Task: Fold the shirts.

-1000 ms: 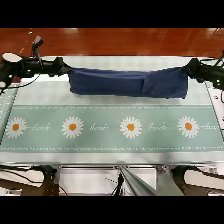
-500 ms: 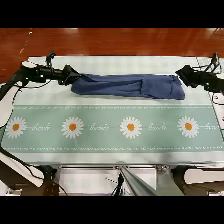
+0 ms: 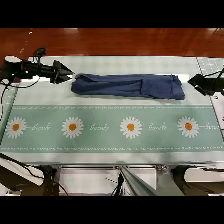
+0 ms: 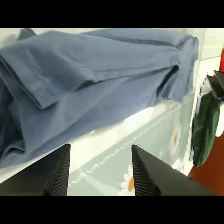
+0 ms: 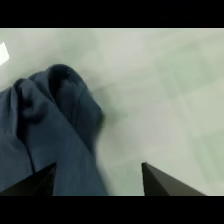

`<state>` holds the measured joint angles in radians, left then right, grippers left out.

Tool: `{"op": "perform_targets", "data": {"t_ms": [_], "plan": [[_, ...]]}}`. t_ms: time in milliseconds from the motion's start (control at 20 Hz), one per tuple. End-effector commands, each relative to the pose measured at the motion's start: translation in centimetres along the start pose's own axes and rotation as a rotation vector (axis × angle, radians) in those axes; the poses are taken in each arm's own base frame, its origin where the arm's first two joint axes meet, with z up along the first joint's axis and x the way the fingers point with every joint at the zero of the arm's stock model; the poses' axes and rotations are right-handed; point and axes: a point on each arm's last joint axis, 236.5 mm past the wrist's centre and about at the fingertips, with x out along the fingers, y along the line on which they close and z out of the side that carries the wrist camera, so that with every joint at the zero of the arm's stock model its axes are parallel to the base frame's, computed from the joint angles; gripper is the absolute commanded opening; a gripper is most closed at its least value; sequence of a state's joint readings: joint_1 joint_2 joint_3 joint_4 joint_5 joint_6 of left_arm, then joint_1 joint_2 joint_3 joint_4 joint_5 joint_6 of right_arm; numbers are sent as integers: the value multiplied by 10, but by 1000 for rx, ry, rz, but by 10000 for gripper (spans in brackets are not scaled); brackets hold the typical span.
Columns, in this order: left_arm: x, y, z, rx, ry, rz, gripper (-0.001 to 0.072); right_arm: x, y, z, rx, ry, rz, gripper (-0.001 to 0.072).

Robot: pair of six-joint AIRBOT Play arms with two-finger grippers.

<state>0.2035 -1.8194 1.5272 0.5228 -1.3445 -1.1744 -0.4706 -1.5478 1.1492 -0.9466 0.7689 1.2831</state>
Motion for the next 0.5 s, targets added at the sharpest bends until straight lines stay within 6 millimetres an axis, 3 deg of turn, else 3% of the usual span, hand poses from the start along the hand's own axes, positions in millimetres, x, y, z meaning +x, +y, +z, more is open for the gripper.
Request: {"op": "perform_targets", "data": {"t_ms": [0, 150, 350, 400, 450], "plan": [[-11, -22, -6, 43, 10, -13, 455, 20, 11, -27, 144, 118, 116, 615], [-14, -38, -7, 78, 3, -15, 454, 48, 44, -42, 203, 163, 237, 616], [-9, -50, -12, 102, 18, -20, 454, 80, 73, -75, 147, 231, 243, 599], [-7, -52, -14, 105, 27, -23, 455, 82, 80, -75, 99, 219, 246, 471], [-6, -53, -16, 108, 34, -25, 454, 79, 88, -72, 54, 213, 260, 209]]}}
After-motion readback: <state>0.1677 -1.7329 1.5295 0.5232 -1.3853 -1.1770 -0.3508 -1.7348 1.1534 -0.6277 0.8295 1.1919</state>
